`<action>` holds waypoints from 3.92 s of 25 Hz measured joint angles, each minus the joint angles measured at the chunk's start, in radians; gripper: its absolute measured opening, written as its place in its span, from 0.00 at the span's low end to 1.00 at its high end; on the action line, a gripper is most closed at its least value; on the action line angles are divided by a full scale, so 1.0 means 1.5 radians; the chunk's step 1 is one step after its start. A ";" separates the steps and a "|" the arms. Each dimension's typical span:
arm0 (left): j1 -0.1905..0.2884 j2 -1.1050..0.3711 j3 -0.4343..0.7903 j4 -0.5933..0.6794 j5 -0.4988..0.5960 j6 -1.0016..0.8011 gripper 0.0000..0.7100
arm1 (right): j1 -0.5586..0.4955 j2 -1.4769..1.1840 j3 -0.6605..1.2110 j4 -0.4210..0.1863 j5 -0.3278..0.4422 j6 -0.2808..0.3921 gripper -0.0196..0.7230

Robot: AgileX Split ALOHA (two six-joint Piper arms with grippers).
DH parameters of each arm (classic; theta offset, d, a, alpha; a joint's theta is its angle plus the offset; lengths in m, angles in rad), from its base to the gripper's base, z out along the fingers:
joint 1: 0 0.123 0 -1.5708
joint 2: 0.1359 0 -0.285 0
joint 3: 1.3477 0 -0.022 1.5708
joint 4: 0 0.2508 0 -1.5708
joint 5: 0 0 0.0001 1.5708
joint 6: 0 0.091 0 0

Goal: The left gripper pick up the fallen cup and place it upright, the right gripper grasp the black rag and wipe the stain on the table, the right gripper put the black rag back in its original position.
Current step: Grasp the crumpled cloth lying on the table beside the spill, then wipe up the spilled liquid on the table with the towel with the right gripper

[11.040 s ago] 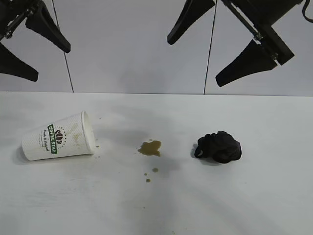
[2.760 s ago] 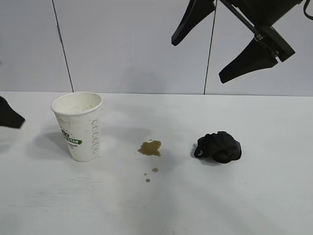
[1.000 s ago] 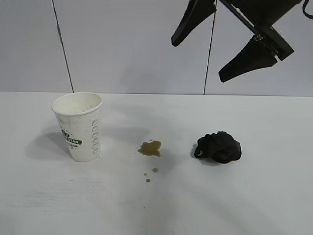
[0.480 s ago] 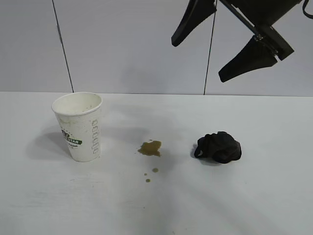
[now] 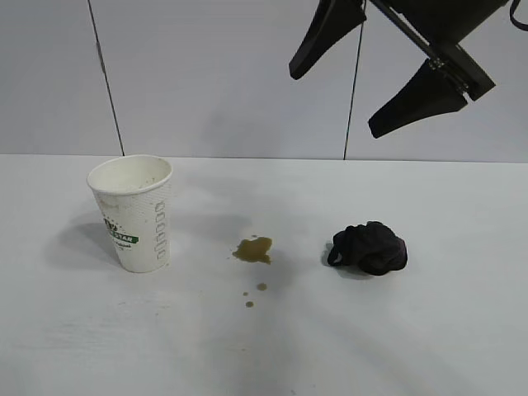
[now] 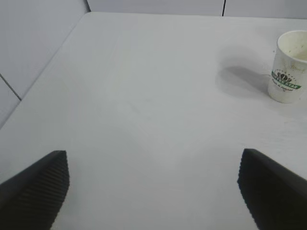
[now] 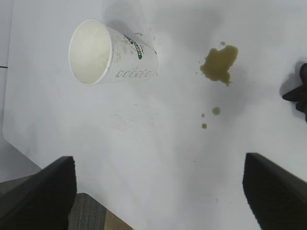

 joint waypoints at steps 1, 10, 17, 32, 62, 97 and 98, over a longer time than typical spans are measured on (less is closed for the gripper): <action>-0.001 0.000 0.004 0.001 -0.003 -0.007 0.97 | 0.000 0.000 0.000 0.000 0.000 -0.001 0.90; -0.089 0.000 0.006 0.003 -0.014 -0.019 0.97 | 0.000 0.000 0.000 -0.006 0.000 -0.012 0.90; -0.107 0.000 0.006 0.003 -0.018 -0.019 0.97 | 0.000 0.011 0.000 -0.102 -0.023 -0.059 0.90; -0.107 0.000 0.006 0.003 -0.018 -0.019 0.97 | 0.000 0.234 -0.013 -0.318 -0.130 0.076 0.90; -0.107 0.000 0.006 0.003 -0.018 -0.019 0.97 | 0.209 0.244 -0.060 -0.279 -0.249 0.125 0.23; -0.107 0.000 0.006 0.003 -0.018 -0.019 0.97 | 0.106 0.385 -0.188 -0.421 -0.033 0.173 0.23; -0.107 0.000 0.006 0.003 -0.018 -0.019 0.97 | 0.106 0.385 -0.193 -0.414 -0.018 0.166 0.23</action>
